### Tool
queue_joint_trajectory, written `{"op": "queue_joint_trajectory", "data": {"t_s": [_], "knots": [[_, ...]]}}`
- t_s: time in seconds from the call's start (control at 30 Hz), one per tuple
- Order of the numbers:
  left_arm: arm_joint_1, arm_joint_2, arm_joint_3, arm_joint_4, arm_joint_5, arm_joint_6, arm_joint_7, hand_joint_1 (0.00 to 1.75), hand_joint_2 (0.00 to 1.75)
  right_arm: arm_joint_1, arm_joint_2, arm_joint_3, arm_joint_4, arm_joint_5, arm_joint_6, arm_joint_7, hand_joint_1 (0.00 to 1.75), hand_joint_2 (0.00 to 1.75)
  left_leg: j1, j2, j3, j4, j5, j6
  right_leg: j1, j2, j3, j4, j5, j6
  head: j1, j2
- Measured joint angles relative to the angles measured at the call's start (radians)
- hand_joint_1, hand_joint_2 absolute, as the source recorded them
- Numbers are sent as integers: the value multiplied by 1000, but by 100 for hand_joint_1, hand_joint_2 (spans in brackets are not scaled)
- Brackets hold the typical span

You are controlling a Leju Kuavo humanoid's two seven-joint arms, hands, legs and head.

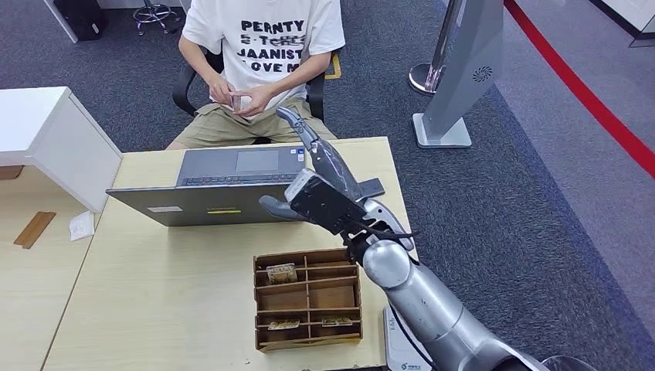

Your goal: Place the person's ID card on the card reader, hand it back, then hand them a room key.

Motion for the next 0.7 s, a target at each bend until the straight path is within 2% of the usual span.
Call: {"op": "queue_joint_trajectory", "data": {"t_s": [0.07,0.13,0.27,0.33,0.47,0.6,0.7], "knots": [[1,0,1,0,2,1,0,0,0,10,-2,-2,-10,-13,3,-4,0,175,0,0,0,0,0,0,0,0,0,0,0,0,0,0],[7,1,10,0,10,4,-1,0,0,61,-19,-13,-58,-88,31,-27,0,175,0,0,0,0,0,0,0,0,0,0,0,0,0,0],[14,3,41,0,34,10,-2,0,0,238,-94,-39,-200,-373,241,-106,0,175,0,0,0,0,0,0,0,0,0,-1,0,0,0,0],[13,4,48,0,38,12,-2,0,0,287,-106,-44,-224,-431,302,-119,0,175,0,0,0,0,0,0,0,0,0,-1,0,0,0,0],[14,4,56,0,46,15,-1,0,0,395,-122,-47,-245,-509,406,-149,0,0,0,0,0,0,-1,0,0,-1,0,-1,-1,1,0,0],[14,4,64,0,50,16,3,0,0,501,-130,-45,-246,-544,502,-186,0,0,0,0,-1,0,-1,0,0,-1,0,-1,-1,0,0,0],[13,4,70,0,52,16,7,0,0,544,-135,-40,-245,-548,536,-202,0,0,0,0,0,0,-1,0,0,0,0,-1,-1,0,0,0]]}}
